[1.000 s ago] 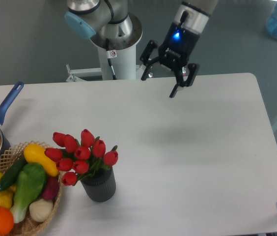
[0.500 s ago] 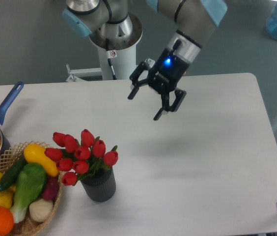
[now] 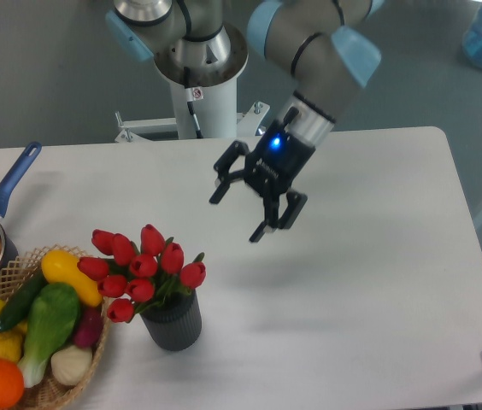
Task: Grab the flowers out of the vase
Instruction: 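Move the open gripper down toward the red tulips in the black vase, then lower the open gripper around the tulip stems above the vase rim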
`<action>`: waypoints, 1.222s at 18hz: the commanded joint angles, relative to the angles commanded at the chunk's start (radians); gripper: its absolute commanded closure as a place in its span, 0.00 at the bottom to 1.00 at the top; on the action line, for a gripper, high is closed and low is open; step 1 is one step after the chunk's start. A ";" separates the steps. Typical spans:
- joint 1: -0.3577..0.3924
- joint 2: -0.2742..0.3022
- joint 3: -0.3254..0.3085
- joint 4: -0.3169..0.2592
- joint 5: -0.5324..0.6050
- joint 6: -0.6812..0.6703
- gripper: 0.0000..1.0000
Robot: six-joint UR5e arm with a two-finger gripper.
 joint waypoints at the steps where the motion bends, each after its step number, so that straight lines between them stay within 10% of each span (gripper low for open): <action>1: -0.009 -0.012 0.008 0.005 -0.029 -0.006 0.00; 22: -0.054 -0.083 0.023 0.055 -0.072 -0.163 0.00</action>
